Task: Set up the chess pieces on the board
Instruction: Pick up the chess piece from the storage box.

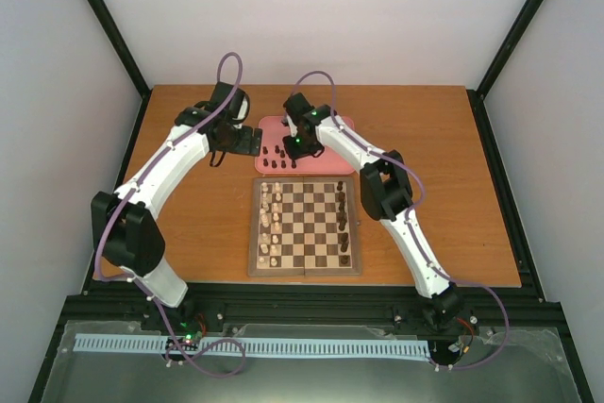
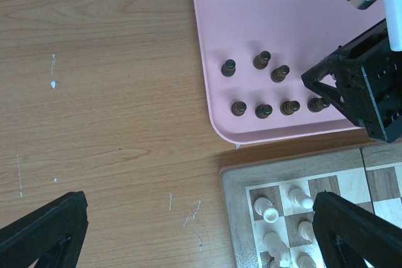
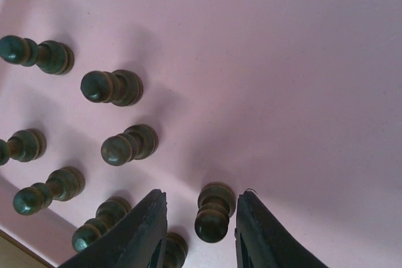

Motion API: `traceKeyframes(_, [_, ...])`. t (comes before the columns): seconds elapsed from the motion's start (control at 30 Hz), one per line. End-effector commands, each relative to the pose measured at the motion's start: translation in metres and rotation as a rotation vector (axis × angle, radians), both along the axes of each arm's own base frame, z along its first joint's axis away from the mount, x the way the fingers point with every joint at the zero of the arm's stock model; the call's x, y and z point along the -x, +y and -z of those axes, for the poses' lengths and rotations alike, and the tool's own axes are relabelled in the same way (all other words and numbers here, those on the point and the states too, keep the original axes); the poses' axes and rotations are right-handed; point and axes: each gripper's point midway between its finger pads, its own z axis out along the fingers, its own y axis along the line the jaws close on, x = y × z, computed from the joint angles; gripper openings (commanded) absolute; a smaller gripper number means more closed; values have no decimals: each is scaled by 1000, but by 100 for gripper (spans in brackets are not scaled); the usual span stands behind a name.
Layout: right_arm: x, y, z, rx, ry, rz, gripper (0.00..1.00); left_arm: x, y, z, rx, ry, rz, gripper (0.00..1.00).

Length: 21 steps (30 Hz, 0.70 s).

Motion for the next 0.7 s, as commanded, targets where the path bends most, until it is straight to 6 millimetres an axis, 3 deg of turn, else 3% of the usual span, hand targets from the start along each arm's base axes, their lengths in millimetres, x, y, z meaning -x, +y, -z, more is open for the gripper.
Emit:
traceKeyframes(0.0, [-12, -2, -1, -7, -21, 24, 30, -2, -5, -10, 13, -15, 5, 100])
traceKeyframes(0.3, [-12, -8, 1, -2, -7, 30, 17, -3, -5, -8, 12, -12, 3, 100])
traceKeyframes(0.5, [-9, -5, 2, -14, 8, 19, 3, -1, -6, -6, 18, -7, 5, 100])
traceKeyframes(0.6, [-14, -7, -9, -9, -26, 19, 3, 1, -5, -6, 16, -9, 4, 100])
traceKeyframes(0.67, [-21, -9, -30, -8, -84, 31, 3, 1, -4, -7, 17, -13, 4, 100])
